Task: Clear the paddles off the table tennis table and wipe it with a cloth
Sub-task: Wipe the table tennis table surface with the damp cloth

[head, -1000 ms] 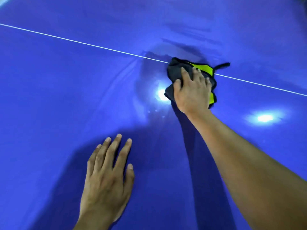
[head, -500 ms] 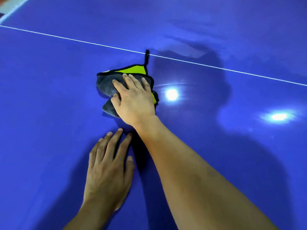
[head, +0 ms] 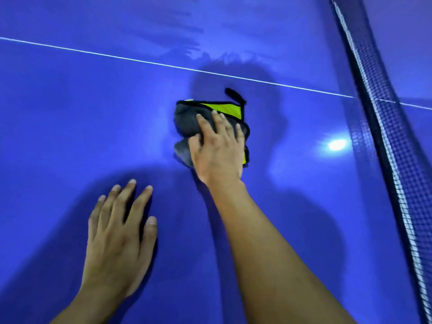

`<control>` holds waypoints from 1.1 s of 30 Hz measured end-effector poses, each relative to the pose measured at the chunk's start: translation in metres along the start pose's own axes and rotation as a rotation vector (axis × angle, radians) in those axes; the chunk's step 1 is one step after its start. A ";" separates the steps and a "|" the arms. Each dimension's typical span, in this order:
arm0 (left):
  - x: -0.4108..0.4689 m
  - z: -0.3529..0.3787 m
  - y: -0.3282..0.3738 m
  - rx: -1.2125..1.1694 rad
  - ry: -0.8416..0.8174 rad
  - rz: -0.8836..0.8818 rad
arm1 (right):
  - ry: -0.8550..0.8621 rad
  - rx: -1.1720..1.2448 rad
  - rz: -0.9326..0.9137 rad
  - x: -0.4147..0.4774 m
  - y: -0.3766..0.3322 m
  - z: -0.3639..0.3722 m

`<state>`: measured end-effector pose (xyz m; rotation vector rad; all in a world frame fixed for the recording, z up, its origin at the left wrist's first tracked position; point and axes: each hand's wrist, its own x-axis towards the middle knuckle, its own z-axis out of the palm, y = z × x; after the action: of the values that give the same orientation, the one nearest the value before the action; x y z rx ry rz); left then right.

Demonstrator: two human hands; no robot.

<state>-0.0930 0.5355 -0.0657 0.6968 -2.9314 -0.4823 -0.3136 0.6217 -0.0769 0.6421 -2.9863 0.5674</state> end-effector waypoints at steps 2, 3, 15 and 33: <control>-0.003 0.005 0.005 0.010 0.002 -0.040 | 0.016 -0.043 0.086 -0.016 0.053 -0.022; -0.005 0.005 0.008 0.004 0.006 -0.059 | 0.027 -0.059 0.130 -0.024 0.080 -0.034; -0.008 0.002 0.006 -0.133 0.040 -0.071 | 0.156 -0.127 0.508 -0.099 0.218 -0.114; -0.074 -0.081 -0.232 -0.087 0.106 -0.208 | -0.064 -0.180 -0.254 -0.074 -0.199 0.064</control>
<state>0.0844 0.3501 -0.0649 0.9887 -2.7354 -0.5676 -0.1625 0.4591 -0.0760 1.0183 -2.9004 0.2636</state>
